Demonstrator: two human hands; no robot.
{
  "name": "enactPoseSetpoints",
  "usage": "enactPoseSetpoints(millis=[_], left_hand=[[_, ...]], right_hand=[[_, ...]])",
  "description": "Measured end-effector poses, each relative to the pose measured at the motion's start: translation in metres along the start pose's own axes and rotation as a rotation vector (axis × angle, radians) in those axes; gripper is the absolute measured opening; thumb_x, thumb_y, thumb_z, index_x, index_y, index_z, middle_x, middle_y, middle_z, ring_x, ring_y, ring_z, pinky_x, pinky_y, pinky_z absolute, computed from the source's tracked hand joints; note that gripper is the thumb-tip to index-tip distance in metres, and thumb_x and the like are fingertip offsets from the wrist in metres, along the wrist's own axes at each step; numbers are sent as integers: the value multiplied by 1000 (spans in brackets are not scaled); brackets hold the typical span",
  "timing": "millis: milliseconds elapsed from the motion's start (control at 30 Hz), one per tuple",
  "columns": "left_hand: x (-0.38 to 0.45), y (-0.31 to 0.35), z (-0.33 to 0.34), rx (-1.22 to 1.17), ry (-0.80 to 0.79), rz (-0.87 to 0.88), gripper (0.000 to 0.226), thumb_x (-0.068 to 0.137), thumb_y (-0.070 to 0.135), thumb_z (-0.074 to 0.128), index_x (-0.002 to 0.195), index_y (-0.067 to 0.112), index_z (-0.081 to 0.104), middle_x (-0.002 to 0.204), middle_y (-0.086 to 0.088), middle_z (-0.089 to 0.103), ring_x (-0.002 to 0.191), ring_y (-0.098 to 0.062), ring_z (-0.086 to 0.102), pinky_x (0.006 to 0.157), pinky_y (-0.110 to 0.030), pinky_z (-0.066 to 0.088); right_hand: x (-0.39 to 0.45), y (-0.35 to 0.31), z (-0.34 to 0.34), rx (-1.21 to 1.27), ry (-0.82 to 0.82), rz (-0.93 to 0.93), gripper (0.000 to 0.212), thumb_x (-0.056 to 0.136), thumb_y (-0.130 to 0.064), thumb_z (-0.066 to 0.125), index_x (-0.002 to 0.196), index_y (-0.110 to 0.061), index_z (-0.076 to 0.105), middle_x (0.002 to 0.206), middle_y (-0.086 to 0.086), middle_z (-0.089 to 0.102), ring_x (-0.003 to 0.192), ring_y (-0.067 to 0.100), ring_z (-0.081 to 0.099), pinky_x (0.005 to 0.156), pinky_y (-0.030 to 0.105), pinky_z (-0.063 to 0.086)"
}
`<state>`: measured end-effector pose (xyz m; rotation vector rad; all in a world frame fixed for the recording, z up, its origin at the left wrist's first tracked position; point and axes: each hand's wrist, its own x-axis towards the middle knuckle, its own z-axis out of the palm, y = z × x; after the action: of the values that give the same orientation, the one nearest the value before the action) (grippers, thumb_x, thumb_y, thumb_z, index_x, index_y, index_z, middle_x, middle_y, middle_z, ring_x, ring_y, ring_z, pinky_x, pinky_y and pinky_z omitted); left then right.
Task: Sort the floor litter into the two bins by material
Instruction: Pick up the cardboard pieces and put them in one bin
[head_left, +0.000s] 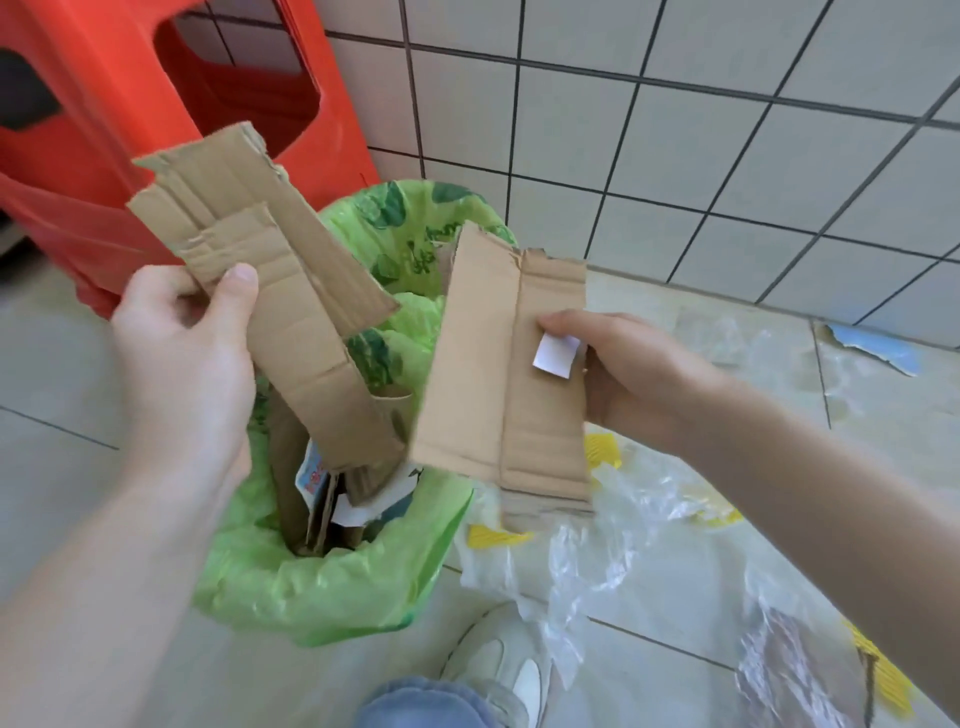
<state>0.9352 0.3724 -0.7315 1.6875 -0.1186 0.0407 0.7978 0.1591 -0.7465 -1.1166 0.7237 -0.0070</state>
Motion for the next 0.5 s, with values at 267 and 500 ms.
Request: enactPoseSetpoints(millis=[267, 500], left_hand=[[-8, -19, -9, 322, 10, 223, 21, 82, 33, 67, 90, 17, 56, 93, -12, 67, 88, -27, 65, 80, -48, 53], [-6, -38, -23, 555, -39, 173, 30, 78, 21, 73, 85, 20, 43, 85, -8, 63, 81, -30, 61, 73, -45, 49]], right_hand=[[21, 2, 62, -13, 54, -142, 32, 88, -6, 63, 118, -6, 53, 103, 11, 65, 90, 27, 67, 73, 45, 60], [23, 33, 87, -592, 103, -502, 23, 81, -16, 63, 104, -17, 59, 88, -1, 69, 81, 14, 68, 74, 38, 58]])
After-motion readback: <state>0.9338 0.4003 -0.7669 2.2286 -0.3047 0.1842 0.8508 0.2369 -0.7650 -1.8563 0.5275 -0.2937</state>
